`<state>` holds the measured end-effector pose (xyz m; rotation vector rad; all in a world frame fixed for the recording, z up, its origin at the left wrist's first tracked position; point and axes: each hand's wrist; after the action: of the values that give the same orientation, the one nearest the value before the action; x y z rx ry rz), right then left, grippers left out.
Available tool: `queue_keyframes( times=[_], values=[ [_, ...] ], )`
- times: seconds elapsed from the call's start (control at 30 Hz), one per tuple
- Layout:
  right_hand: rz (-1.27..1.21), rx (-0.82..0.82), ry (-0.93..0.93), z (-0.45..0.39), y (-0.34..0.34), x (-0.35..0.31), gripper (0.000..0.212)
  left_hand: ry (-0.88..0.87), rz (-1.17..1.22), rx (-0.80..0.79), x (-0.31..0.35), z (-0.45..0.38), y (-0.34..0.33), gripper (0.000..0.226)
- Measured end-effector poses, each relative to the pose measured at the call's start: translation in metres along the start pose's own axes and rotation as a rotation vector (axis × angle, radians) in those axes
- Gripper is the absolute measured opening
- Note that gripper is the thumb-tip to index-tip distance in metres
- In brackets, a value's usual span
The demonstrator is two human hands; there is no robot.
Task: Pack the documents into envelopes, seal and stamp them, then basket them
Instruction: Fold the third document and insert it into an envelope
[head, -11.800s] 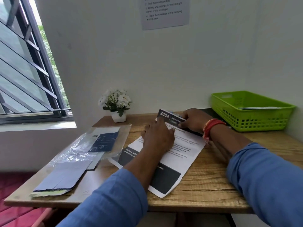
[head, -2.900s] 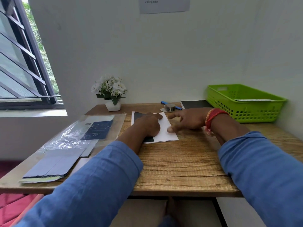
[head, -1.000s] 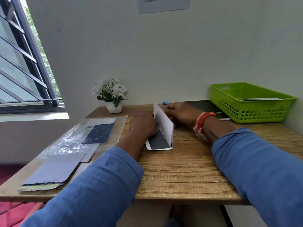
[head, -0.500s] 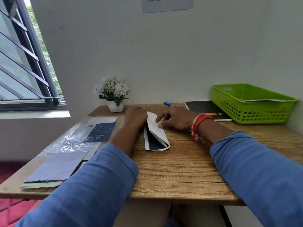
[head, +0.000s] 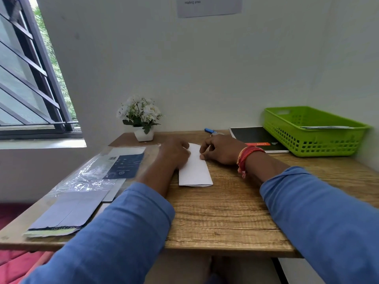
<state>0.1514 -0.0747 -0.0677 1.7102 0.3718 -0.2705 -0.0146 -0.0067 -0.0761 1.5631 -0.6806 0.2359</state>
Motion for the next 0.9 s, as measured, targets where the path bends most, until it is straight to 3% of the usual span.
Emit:
queue_keyframes(
  times=[0.13, 0.23, 0.47, 0.67, 0.9],
  values=[
    [0.068, 0.065, -0.028, 0.0, -0.005, -0.002, 0.027, -0.015, -0.186, -0.041, 0.002, -0.003, -0.012, 0.026],
    [0.114, 0.09, -0.047, 0.001, -0.007, -0.006, 0.028, -0.057, -0.27, -0.068, 0.004, 0.0, -0.016, 0.037],
    [0.187, 0.077, -0.107, -0.002, -0.008, -0.014, 0.037, -0.203, -0.212, -0.166, 0.007, 0.001, -0.02, 0.056],
    [0.042, -0.093, -0.113, 0.006, 0.011, -0.012, 0.036, -0.226, -0.218, -0.156, 0.007, -0.001, -0.021, 0.056],
    [0.126, -0.36, -0.163, 0.023, 0.031, -0.016, 0.054, -0.244, -0.208, -0.138, 0.005, -0.002, -0.023, 0.057]
  ],
)
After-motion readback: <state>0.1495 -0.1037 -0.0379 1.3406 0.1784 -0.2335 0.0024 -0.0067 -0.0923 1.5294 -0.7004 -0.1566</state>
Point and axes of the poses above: each hand's wrist, its own z-axis away from the middle knuckle, its own y-axis out of the back of the hand, x = y × z, and after that the axes turned 7 degrees about y, right-handed
